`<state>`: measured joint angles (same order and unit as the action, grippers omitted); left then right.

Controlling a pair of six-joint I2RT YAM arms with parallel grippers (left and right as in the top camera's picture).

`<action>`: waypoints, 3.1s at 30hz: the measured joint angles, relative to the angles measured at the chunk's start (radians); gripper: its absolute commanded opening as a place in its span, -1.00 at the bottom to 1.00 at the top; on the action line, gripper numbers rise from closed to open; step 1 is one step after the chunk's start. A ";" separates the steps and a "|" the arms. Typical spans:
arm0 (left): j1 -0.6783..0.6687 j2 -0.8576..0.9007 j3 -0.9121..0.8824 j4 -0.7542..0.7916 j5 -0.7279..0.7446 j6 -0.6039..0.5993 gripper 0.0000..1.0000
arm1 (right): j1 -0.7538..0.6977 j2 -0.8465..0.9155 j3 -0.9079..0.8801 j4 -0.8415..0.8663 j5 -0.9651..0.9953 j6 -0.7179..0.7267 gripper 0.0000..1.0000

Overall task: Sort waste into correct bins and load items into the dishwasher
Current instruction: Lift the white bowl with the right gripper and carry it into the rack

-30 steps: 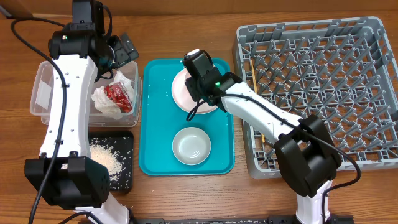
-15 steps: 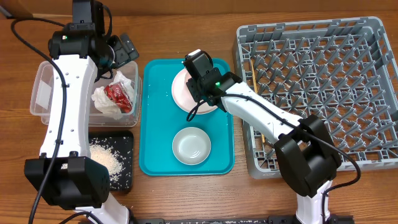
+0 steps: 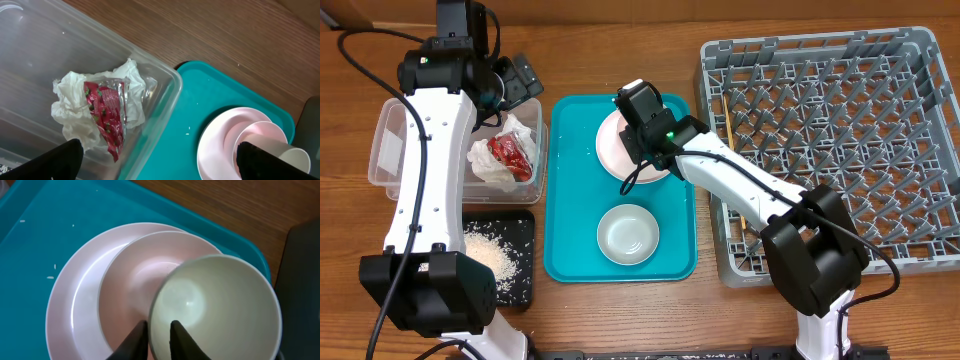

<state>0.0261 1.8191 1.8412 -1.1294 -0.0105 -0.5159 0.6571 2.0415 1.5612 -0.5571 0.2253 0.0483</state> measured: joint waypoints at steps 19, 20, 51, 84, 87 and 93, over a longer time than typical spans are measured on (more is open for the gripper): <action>0.000 0.000 0.000 0.000 0.000 0.000 1.00 | 0.000 0.000 0.000 0.005 0.000 0.003 -0.92; 0.000 0.000 0.000 0.000 0.000 0.000 1.00 | 0.000 0.000 0.000 0.005 0.000 0.003 -0.92; 0.000 0.000 0.000 0.000 0.000 0.000 1.00 | 0.000 -0.142 0.000 -0.065 0.000 0.003 -0.92; 0.000 0.000 0.000 0.000 0.000 0.000 1.00 | -0.500 -0.386 0.000 -0.382 -0.600 0.104 -0.92; 0.000 0.000 0.000 0.000 0.000 0.000 1.00 | -0.507 -0.386 0.000 -0.383 -0.690 0.076 -0.92; 0.000 0.000 0.000 0.000 0.000 0.000 1.00 | -0.507 -0.386 0.000 -0.384 -0.769 0.044 -0.92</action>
<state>0.0261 1.8191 1.8412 -1.1294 -0.0109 -0.5159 0.1501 1.6558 1.5612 -0.9409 -0.5442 0.0921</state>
